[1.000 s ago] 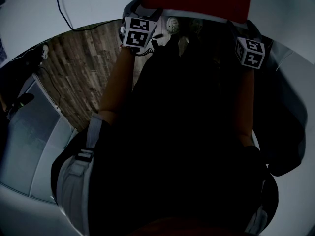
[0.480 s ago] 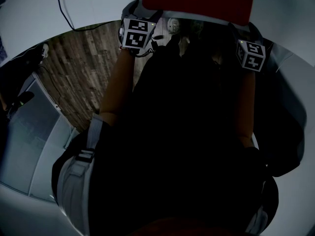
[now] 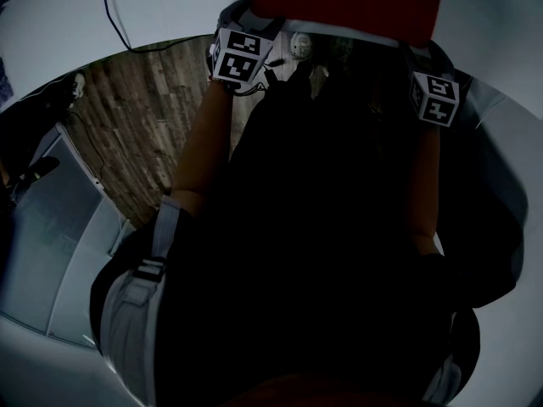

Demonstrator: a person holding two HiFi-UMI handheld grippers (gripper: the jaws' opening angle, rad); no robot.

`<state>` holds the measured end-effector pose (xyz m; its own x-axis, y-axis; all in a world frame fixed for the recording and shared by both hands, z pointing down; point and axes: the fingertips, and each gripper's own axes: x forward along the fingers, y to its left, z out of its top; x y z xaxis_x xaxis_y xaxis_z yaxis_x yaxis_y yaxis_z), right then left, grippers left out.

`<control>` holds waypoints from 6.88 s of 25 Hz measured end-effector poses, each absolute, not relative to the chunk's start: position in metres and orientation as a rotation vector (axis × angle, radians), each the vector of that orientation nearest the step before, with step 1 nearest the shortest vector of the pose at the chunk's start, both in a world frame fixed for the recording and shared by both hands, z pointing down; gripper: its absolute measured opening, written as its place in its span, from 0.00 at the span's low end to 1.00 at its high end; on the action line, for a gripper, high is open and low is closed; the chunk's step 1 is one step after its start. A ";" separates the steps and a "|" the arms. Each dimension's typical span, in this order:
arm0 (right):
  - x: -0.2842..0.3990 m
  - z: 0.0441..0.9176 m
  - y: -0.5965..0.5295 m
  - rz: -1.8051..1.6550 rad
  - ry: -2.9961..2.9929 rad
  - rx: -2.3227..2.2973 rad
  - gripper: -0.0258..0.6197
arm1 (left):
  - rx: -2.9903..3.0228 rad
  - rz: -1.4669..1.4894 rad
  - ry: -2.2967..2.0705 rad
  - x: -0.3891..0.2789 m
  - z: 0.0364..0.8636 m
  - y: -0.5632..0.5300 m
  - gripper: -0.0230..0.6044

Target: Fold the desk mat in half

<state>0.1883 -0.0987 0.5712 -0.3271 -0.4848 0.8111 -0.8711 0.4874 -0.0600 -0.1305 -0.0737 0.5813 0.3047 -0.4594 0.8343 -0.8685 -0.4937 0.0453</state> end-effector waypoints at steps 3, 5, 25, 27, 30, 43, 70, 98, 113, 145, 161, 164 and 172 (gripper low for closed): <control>0.173 0.569 -0.101 0.570 -1.990 1.094 0.16 | 2.088 1.069 -1.182 -0.131 0.580 -0.076 0.32; 0.166 0.565 -0.102 0.520 -1.992 1.091 0.13 | 2.099 1.066 -1.192 -0.125 0.577 -0.080 0.21; 0.160 0.480 -0.121 0.350 -2.202 1.276 0.11 | 2.252 0.985 -1.341 -0.123 0.505 -0.103 0.17; 0.161 0.469 -0.125 0.323 -2.219 1.298 0.11 | 2.270 0.972 -1.352 -0.121 0.496 -0.106 0.17; 0.159 0.457 -0.132 0.300 -2.235 1.330 0.10 | 2.295 0.950 -1.367 -0.121 0.485 -0.112 0.16; 0.150 0.437 -0.162 0.279 -2.246 1.438 0.09 | 2.401 0.936 -1.364 -0.120 0.465 -0.145 0.10; 0.164 0.448 -0.249 0.281 -2.388 1.199 0.08 | 2.278 1.079 -1.464 -0.106 0.467 -0.228 0.07; 0.084 0.473 -0.124 0.462 -2.452 0.873 0.38 | 2.433 1.065 -1.335 -0.079 0.447 -0.249 0.07; 0.063 0.474 -0.095 0.388 -2.343 1.103 0.39 | 2.608 0.960 -1.198 -0.079 0.436 -0.228 0.07; 0.097 0.486 -0.138 0.146 -2.177 1.162 0.11 | 2.540 0.902 -1.379 -0.110 0.398 -0.250 0.07; 0.095 0.419 -0.231 -0.112 -2.134 1.004 0.11 | 2.365 0.856 -1.611 -0.154 0.396 -0.246 0.07; 0.094 0.415 -0.251 -0.160 -2.119 1.029 0.11 | 2.336 0.863 -1.646 -0.157 0.397 -0.248 0.07; 0.086 0.409 -0.287 -0.182 -2.162 1.040 0.11 | 2.275 0.883 -1.727 -0.164 0.393 -0.257 0.07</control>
<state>0.0858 -0.2867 0.4089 -0.4161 -0.7268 0.5464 -0.6255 0.6650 0.4082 -0.1636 -0.2571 0.3929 0.1632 -0.8293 0.5345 -0.9189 -0.3249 -0.2236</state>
